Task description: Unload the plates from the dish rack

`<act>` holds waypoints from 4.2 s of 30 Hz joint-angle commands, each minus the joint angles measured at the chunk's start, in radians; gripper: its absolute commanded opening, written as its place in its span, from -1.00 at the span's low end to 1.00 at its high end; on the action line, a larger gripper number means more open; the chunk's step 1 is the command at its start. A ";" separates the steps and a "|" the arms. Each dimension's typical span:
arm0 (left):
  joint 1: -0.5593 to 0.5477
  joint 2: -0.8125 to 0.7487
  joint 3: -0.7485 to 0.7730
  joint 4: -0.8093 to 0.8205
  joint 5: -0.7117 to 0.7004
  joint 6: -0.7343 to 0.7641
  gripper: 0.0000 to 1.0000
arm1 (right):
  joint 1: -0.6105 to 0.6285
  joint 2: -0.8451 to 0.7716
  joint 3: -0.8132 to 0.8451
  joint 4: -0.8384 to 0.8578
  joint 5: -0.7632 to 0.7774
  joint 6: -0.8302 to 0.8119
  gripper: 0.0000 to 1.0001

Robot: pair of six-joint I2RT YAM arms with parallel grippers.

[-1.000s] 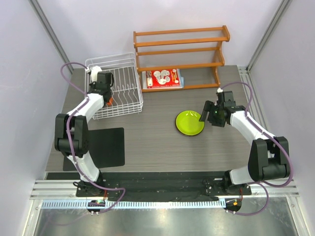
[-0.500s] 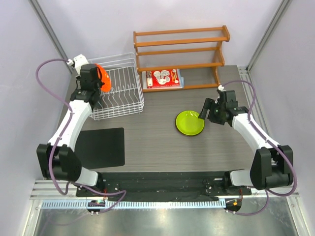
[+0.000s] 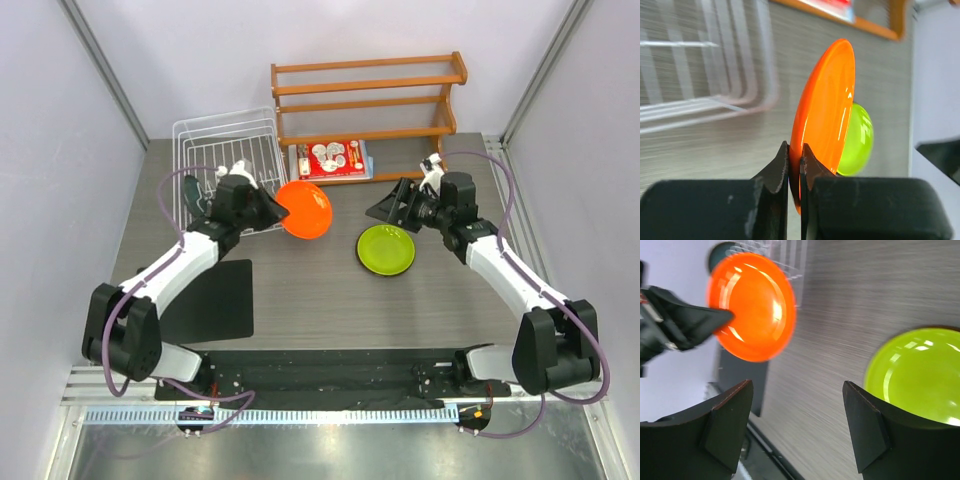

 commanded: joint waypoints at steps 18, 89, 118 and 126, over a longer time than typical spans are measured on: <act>-0.164 0.028 0.034 0.264 0.125 -0.104 -1.00 | 0.033 0.133 -0.012 0.273 -0.166 0.145 0.47; 0.247 0.192 0.242 -0.127 -0.694 0.347 0.94 | -0.099 0.088 0.035 -0.330 0.406 -0.216 0.51; 0.328 0.382 0.342 -0.073 -0.701 0.307 0.41 | -0.099 0.170 0.044 -0.330 0.395 -0.231 0.50; 0.342 0.410 0.322 -0.075 -0.674 0.273 0.13 | -0.098 0.177 0.043 -0.328 0.394 -0.233 0.49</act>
